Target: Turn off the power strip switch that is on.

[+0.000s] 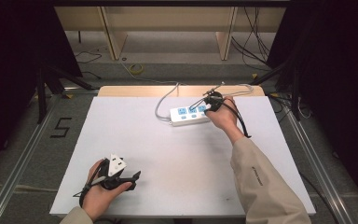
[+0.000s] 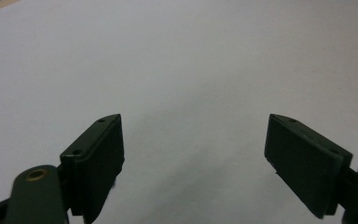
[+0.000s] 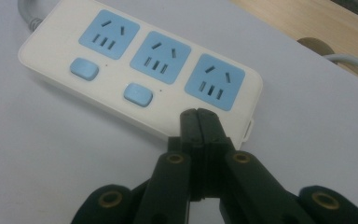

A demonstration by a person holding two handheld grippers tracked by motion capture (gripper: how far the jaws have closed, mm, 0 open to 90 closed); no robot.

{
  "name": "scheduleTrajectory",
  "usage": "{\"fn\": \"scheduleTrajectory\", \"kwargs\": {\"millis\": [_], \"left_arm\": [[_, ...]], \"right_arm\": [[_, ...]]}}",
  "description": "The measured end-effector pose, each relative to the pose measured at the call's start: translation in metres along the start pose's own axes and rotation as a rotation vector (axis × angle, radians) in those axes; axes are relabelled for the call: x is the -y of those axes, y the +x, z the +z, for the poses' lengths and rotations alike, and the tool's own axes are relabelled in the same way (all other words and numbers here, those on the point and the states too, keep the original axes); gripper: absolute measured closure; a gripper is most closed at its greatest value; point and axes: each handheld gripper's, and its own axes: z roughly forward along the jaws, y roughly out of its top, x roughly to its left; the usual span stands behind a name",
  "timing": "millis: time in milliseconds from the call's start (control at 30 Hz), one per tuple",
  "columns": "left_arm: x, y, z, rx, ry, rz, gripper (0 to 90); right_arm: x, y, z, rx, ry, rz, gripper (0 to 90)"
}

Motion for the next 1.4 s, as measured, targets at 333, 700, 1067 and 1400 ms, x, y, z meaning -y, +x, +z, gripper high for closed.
{"fn": "scheduleTrajectory", "kwargs": {"millis": [333,700,1067,1400], "left_arm": [[0.0,0.0,0.0,0.001,-0.001,-0.003,19.3],[0.0,0.0,0.0,0.001,-0.002,-0.004,19.4],[0.0,0.0,0.0,0.001,-0.001,-0.001,19.3],[0.0,0.0,0.0,0.003,-0.001,0.0,19.3]], "right_arm": [[-0.007,-0.001,0.002,0.013,-0.009,-0.002,90.0],[-0.009,-0.002,0.01,0.016,0.001,0.021,90.0],[-0.01,0.0,0.014,0.016,0.015,0.023,90.0],[-0.011,0.001,0.016,0.022,0.021,0.023,90.0]]}}
